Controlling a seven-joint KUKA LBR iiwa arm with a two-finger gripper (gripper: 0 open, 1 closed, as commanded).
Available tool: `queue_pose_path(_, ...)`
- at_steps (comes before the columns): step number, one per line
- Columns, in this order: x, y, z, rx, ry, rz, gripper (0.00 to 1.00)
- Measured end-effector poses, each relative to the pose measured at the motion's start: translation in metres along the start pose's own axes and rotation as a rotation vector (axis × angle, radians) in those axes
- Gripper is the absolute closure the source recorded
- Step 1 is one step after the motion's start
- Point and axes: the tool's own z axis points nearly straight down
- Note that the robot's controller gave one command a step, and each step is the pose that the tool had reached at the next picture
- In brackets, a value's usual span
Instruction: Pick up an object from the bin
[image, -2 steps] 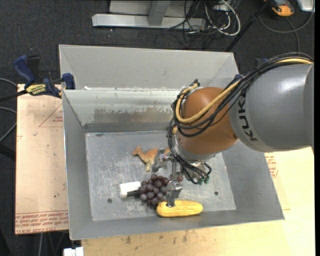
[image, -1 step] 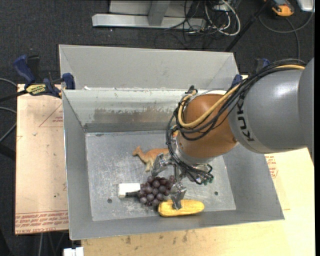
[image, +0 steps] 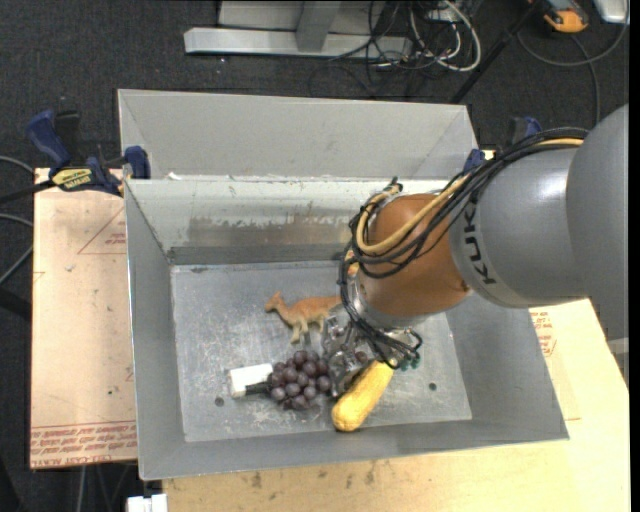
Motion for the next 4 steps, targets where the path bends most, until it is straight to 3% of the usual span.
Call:
queue_pose_path(2,0.000,0.000,-0.003,0.000,0.002,0.000,1.00)
queue_pose_path(4,0.003,0.001,-0.023,-0.003,0.021,0.000,1.00)
